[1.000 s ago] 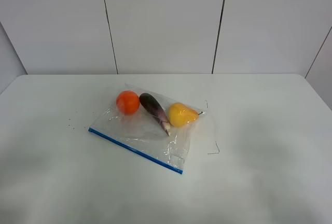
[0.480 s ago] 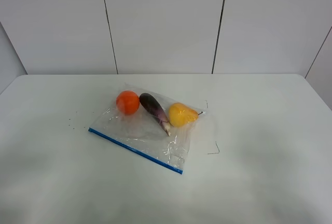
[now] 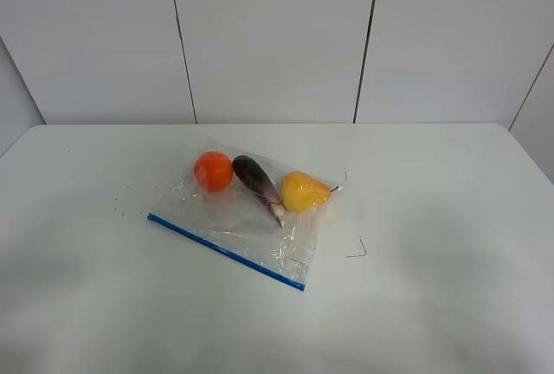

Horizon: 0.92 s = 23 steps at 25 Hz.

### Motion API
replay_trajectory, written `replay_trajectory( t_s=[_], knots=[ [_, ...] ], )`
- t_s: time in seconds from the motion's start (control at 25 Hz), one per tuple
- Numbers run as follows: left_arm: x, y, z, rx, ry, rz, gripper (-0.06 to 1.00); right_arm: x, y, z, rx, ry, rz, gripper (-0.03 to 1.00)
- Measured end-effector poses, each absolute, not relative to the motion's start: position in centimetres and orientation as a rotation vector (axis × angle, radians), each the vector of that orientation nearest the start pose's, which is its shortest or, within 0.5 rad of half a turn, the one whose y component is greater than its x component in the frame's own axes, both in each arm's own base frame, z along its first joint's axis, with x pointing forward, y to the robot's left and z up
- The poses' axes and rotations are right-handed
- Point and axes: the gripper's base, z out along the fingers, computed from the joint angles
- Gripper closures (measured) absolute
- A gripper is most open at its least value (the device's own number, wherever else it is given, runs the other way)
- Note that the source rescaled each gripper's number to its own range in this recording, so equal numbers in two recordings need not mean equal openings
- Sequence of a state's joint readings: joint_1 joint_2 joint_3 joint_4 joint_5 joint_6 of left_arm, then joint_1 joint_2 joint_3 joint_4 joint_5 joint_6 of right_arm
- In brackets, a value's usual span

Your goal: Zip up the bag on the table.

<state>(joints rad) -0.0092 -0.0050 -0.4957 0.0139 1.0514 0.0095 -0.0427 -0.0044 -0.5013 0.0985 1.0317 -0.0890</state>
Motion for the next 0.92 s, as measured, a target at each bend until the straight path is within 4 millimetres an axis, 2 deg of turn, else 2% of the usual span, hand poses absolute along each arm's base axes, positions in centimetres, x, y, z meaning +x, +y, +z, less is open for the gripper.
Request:
replay_trajectory(
  t_s=[0.92],
  knots=[
    [-0.48, 0.11, 27.68, 0.018, 2.034, 0.017, 0.04, -0.5, 0.75, 28.03, -0.116, 2.003, 0.075, -0.03]
  ],
)
